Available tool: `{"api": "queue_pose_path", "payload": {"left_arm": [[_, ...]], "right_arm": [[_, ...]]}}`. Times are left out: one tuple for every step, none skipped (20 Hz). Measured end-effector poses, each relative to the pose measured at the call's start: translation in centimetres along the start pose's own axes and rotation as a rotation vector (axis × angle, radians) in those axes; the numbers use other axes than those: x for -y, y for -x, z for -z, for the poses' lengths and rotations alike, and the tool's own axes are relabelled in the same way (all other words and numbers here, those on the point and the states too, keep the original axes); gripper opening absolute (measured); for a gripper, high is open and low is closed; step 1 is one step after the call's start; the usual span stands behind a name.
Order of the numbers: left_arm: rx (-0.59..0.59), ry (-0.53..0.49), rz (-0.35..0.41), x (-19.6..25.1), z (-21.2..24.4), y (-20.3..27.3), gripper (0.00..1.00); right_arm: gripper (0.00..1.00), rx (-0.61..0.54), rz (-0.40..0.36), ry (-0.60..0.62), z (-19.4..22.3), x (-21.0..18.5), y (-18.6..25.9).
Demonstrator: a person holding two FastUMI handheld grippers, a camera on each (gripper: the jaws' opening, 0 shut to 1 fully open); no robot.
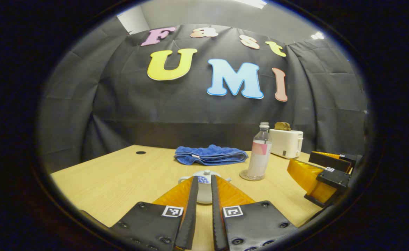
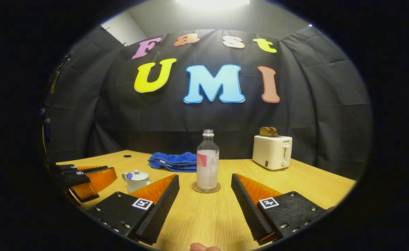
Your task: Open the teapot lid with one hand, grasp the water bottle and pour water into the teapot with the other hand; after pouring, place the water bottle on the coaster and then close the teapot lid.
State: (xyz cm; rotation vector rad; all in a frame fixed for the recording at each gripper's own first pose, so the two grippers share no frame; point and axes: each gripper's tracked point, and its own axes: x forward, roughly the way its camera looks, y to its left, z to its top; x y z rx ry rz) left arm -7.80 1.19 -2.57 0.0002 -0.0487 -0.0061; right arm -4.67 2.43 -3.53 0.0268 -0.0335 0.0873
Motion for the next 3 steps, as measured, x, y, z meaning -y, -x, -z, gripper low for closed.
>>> {"api": "queue_pose_path", "payload": {"left_arm": [[-0.001, -0.002, 0.0, 0.09, 0.14, 0.35, 0.24], [0.002, -0.004, -0.002, 0.21, 0.18, 0.54, 0.24], [0.004, -0.008, -0.009, 0.16, 0.25, 0.6, 0.24]], "right_arm": [[0.95, -0.003, -0.001, -0.002, 0.14, -0.15, 0.2], [0.95, -0.003, -0.003, -0.003, 0.27, -0.31, 0.34], [0.95, -0.004, -0.002, 0.0, 0.45, -0.38, 0.42]]}}
